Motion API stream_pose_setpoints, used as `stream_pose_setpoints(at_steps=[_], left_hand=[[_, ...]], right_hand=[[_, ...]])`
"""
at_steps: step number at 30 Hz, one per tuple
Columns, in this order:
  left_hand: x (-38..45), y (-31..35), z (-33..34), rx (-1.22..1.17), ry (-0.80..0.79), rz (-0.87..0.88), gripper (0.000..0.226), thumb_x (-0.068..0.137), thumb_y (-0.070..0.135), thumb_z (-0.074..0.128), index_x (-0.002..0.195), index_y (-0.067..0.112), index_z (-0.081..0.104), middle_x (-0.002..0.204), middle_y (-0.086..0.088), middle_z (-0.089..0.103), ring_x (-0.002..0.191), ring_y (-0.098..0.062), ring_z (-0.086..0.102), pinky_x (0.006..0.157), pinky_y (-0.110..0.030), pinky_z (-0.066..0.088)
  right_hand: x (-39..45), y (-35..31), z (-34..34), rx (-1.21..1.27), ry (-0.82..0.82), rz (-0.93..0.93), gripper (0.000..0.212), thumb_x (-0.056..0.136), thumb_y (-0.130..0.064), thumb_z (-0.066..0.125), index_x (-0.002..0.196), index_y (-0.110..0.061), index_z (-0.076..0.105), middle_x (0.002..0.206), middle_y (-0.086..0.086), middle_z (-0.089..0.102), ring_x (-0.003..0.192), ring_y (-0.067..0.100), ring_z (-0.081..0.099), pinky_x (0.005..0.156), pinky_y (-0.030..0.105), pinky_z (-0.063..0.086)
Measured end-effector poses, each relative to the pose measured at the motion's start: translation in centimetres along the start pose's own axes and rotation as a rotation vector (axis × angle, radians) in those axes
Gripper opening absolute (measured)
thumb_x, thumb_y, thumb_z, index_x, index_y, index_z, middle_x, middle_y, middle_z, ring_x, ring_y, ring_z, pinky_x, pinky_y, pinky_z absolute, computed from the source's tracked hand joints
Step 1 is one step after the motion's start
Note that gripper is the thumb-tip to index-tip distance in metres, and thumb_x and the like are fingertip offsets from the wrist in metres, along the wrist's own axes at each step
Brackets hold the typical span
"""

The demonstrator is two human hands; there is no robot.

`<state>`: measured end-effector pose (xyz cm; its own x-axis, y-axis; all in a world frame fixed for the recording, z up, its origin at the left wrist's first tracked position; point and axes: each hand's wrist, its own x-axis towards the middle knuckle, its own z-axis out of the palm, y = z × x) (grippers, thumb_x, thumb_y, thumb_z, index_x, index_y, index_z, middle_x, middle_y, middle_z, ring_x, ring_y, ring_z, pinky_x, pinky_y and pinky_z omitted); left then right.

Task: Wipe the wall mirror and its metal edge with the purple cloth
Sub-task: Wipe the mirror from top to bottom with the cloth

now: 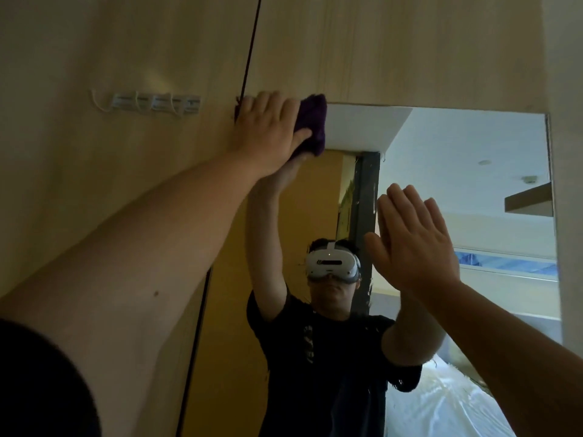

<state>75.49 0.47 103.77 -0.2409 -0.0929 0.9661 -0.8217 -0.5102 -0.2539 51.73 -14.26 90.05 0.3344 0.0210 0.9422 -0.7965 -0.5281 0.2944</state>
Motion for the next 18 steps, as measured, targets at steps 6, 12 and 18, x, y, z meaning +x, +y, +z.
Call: stream_pose_setpoints(at_steps=[6,12,18], left_hand=[[2.6,-2.2,2.1,-0.189,-0.209,-0.072,0.065,0.105,0.054,0.024,0.158,0.017,0.014,0.166,-0.005,0.011,0.152,-0.024,0.006,0.122,-0.046,0.008],[-2.5,-1.6,2.3,-0.205,-0.199,0.069,0.069,0.104,0.055,0.02,0.158,0.013,0.014,0.166,-0.007,0.009,0.153,-0.021,0.006,0.123,-0.044,0.008],[-14.7,1.8,1.8,-0.213,-0.198,0.123,0.074,0.101,0.059,0.014,0.156,0.01,0.022,0.163,-0.009,0.019,0.151,-0.025,0.016,0.122,-0.048,0.015]], right_hand=[[0.1,0.3,0.2,0.018,0.05,-0.016,0.068,0.098,-0.055,0.024,0.15,-0.012,0.038,0.16,0.011,0.031,0.151,0.029,0.017,0.123,0.049,0.013],[0.0,0.3,0.2,0.065,0.055,-0.014,0.061,0.098,-0.049,0.034,0.147,-0.014,0.041,0.159,0.01,0.032,0.151,0.03,0.019,0.123,0.051,0.015],[-0.4,0.2,-0.2,0.169,0.084,-0.027,0.053,0.098,-0.045,0.039,0.139,-0.014,0.049,0.154,0.011,0.039,0.149,0.031,0.024,0.121,0.053,0.017]])
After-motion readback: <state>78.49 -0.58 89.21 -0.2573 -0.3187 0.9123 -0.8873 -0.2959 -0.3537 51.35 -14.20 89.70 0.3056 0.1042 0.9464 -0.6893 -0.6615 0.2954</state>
